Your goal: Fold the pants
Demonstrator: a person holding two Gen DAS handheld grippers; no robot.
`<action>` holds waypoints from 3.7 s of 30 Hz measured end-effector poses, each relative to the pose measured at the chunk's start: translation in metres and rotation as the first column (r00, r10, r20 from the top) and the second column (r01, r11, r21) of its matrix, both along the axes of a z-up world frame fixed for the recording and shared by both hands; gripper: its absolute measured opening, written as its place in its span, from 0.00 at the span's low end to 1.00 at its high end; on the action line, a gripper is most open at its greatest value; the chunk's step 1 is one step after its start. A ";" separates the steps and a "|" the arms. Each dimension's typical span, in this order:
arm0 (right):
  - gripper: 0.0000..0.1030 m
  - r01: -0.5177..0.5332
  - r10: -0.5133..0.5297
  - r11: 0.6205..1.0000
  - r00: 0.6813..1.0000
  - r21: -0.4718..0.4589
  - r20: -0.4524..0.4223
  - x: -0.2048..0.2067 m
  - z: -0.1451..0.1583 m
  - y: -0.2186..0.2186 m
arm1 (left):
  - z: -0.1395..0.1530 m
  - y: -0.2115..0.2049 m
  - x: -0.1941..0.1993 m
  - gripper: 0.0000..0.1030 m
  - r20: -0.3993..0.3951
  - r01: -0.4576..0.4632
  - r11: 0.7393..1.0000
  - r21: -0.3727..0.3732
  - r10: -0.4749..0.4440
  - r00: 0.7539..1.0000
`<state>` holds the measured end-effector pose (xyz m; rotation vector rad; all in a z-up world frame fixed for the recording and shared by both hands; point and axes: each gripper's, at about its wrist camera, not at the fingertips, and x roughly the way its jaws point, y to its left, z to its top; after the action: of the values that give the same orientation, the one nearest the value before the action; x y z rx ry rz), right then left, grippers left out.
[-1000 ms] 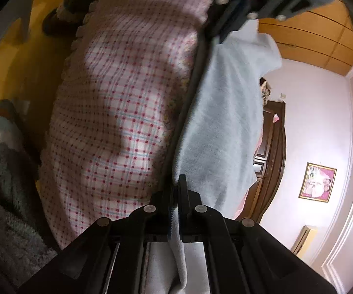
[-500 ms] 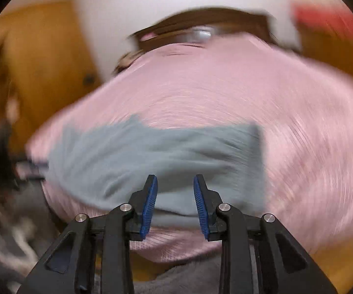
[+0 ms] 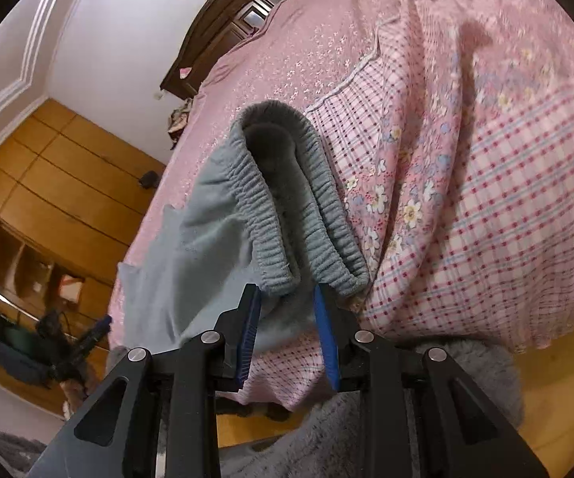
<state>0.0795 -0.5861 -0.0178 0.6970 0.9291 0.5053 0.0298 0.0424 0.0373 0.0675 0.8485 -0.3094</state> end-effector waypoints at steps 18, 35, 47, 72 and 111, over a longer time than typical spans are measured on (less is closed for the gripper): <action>0.17 0.003 0.019 0.973 0.995 -0.230 0.093 0.001 0.062 0.009 | -0.017 -0.032 0.003 0.48 -0.013 0.044 0.996 0.080 -0.043 0.999; 0.36 0.014 -0.018 0.863 1.000 -0.504 -0.002 -0.014 0.043 0.019 | -0.030 -0.020 -0.004 0.49 -0.024 0.011 0.997 0.079 -0.009 1.000; 0.36 -0.036 0.355 0.664 0.894 -0.747 0.272 -0.031 0.154 0.193 | -0.008 0.084 0.016 0.62 0.032 -0.242 0.965 -0.099 0.246 0.969; 0.12 0.331 0.985 0.119 0.079 -0.936 0.153 -0.096 -0.004 0.615 | -0.057 0.267 -0.050 0.74 -0.072 -0.582 0.671 -0.460 0.625 0.777; 0.30 0.258 0.983 0.133 -0.159 -0.957 0.094 -0.188 -0.012 0.583 | -0.050 0.233 -0.025 0.74 -0.038 -0.529 0.728 -0.437 0.572 0.819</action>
<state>-0.1089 -0.0028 -0.0299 -1.3515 -0.1464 0.9852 0.0046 0.2758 -0.0123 -0.5810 0.6451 0.0818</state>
